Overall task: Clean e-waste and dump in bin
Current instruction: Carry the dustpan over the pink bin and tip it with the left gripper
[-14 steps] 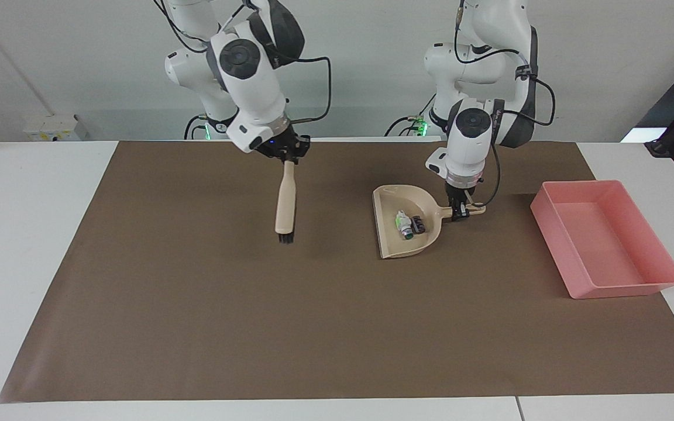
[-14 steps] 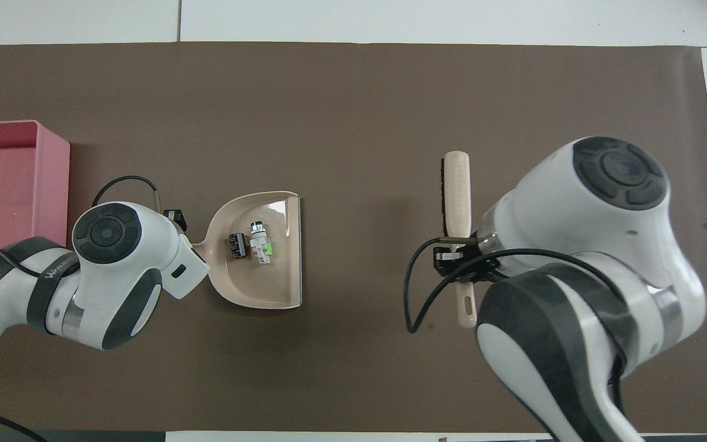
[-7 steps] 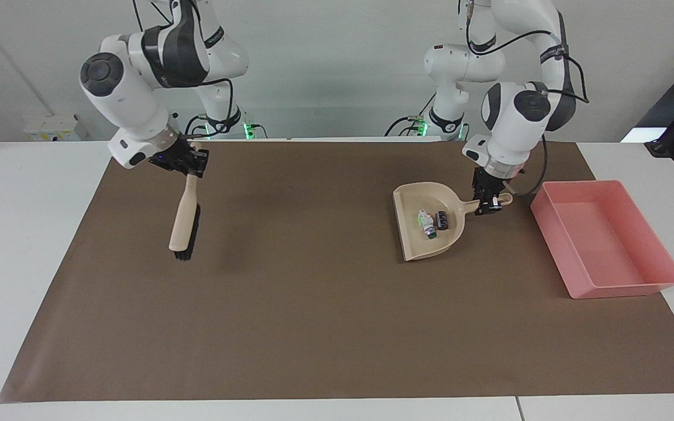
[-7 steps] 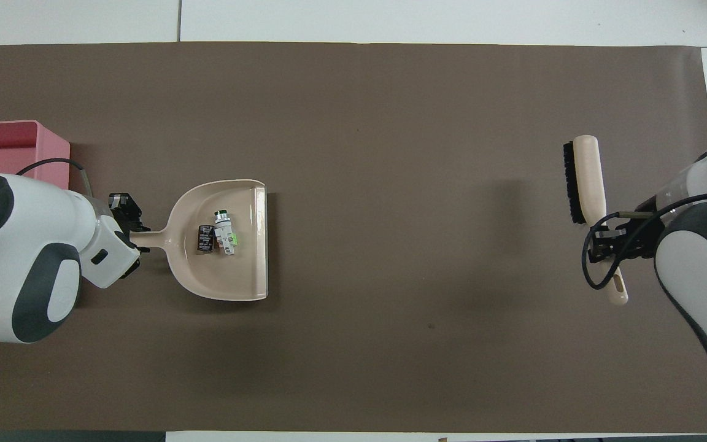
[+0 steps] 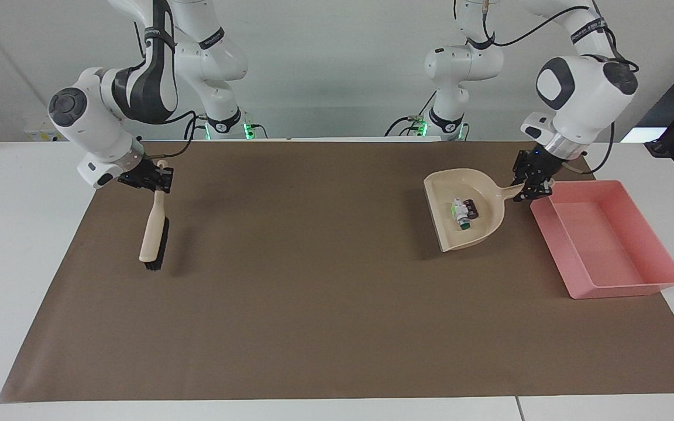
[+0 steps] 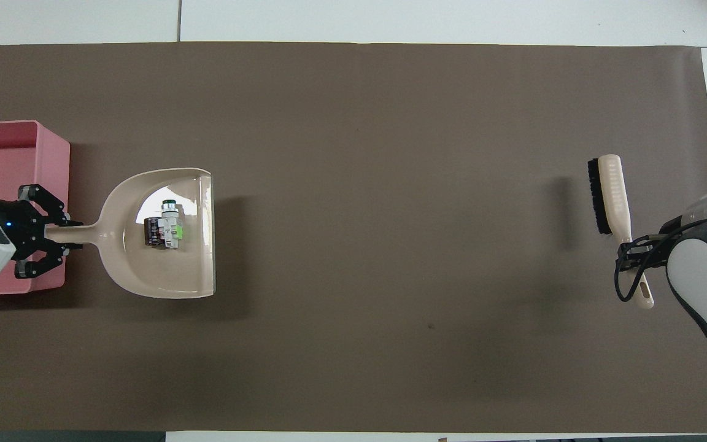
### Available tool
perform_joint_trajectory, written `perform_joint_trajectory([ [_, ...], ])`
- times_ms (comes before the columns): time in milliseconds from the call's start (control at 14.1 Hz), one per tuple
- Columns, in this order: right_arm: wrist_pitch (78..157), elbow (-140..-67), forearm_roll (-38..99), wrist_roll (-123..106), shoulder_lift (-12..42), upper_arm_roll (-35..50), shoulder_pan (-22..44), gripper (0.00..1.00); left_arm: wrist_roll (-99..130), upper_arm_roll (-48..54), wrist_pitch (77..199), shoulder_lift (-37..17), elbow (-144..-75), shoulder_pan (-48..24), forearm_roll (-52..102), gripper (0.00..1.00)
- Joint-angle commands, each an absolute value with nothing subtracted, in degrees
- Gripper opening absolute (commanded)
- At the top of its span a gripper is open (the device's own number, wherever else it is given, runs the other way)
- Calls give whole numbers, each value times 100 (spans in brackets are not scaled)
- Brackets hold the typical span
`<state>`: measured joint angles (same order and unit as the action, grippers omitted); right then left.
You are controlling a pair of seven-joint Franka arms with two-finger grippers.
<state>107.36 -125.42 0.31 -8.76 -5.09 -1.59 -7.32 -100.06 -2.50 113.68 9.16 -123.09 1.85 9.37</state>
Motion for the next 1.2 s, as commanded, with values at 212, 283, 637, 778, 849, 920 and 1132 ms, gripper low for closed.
perform_joint_trajectory([
  [212, 11328, -12964, -202, -1291, -484, -62, -1142, 0, -11556, -255, 10433, 870, -11690, 1589, 1985, 0],
  [283, 11373, -13007, -202, -1327, -466, -62, -1264, 0, -11706, -264, 10372, 853, -11585, 1782, 2056, 0],
  [637, 11452, -13175, -106, -1564, -466, -62, -1512, 0, -12391, -307, 9529, 194, -10408, 3179, 2706, 1],
  [778, 11653, -13314, -97, -1573, -475, -53, -1599, 0, -12471, -360, 9292, 97, -10101, 3357, 2751, 1],
  [849, 11724, -13385, -88, -1582, -492, -53, -1608, 0, -12489, -421, 9064, -60, -9742, 3566, 2855, 1],
  [920, 11768, -13438, -88, -1591, -510, -53, -1617, 0, -12489, -431, 8844, -244, -9355, 3777, 3022, 1],
  [1132, 11908, -13517, 78, -1898, -475, -61, -1626, 1, -12498, -859, 8246, -640, -8581, 3789, 3120, 1],
])
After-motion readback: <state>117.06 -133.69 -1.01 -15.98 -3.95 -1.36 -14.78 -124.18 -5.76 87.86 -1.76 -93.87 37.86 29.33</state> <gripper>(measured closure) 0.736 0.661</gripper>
